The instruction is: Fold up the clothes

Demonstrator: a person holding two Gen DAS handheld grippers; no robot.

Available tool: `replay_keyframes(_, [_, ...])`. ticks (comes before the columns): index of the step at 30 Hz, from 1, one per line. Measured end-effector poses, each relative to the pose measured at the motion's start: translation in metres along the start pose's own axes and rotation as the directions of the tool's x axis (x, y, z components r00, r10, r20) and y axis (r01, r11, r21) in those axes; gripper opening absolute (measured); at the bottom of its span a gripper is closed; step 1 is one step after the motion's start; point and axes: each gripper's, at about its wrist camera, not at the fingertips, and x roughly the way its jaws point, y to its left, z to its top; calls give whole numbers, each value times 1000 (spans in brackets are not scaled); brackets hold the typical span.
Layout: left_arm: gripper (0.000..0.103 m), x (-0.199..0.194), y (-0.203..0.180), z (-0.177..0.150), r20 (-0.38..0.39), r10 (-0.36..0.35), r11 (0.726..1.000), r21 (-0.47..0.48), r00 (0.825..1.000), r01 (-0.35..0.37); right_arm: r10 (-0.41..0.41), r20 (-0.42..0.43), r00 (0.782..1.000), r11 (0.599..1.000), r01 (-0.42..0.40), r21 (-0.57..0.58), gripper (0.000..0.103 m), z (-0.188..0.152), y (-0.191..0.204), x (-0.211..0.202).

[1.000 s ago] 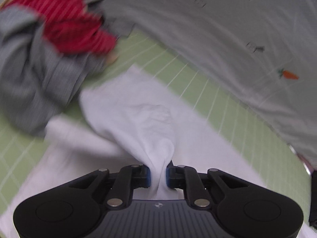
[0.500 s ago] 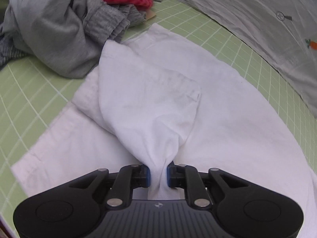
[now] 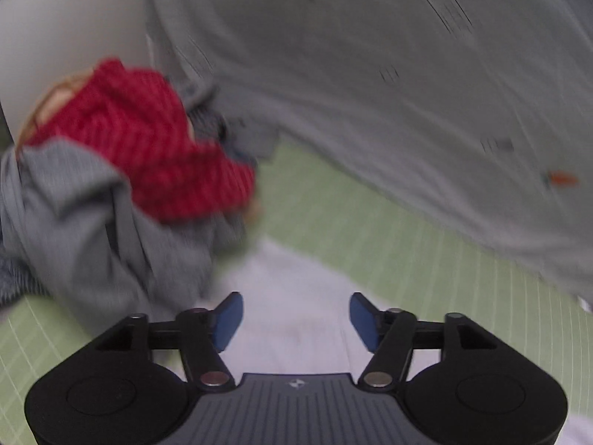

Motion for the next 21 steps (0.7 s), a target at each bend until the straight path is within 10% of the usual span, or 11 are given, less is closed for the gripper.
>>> replay_keyframes(14, [85, 149, 5, -2, -166, 124, 990, 88, 978, -110, -28, -223, 974, 995, 48, 84, 84, -19, -12, 98])
replay_keyframes(21, [84, 178, 13, 5, -191, 75, 997, 45, 979, -68, 37, -197, 980, 999, -38, -1, 31, -18, -6, 90])
